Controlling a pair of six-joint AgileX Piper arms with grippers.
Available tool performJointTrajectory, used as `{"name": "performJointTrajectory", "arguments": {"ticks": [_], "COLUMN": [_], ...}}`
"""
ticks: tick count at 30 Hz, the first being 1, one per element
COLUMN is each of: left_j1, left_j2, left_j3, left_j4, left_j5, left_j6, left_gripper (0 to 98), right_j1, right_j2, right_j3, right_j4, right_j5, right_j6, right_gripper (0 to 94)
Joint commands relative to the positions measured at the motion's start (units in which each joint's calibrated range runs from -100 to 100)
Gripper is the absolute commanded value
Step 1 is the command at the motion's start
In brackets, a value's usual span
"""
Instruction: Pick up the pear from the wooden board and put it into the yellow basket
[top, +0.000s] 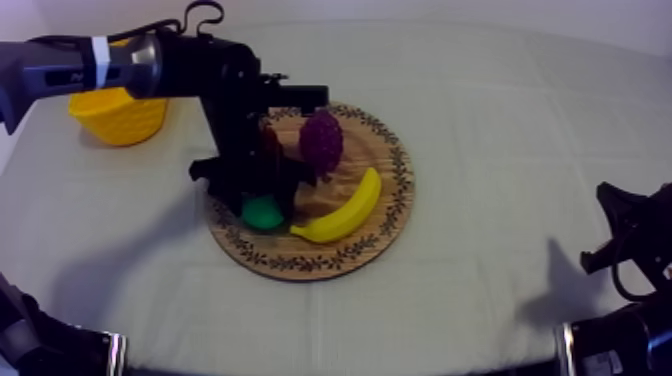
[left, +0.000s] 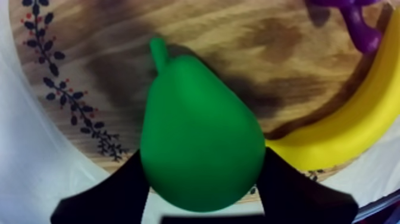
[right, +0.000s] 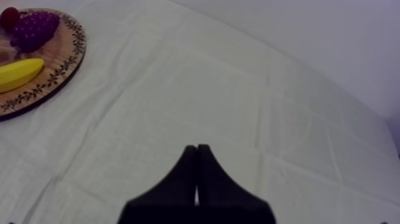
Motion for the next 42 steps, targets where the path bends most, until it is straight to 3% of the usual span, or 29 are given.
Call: {"name": "performJointTrajectory", "arguments": {"ticks": [1, 15, 29, 42], "left_j1": [0.0, -0.8, -1.4, -3.5], "left_j2": [-1.2, -14.5, -21.2, -22.4], "left_j3": [-0.2, -2.0, -15.0, -16.4], "left_j4": [0.0, -0.61, -2.48, -2.56], "left_j5": [0.4, 4.6, 16.2, 17.2], "left_j6": [-0.4, -1.8, -2.2, -3.0], "left_gripper": [51.6, 54.1, 54.9, 55.9], "right_j1": [0.0, 0.0, 0.0, 0.0], "right_j2": [0.0, 0.0, 0.0, 0.0], "right_j3": [0.0, 0.0, 0.0, 0.0], "right_j4": [0.0, 0.0, 0.0, 0.0], "right_j5": [0.0, 0.0, 0.0, 0.0], "right_j6": [0.0, 0.0, 0.0, 0.0], "right_gripper": [0.2, 0.2, 0.2, 0.2]}}
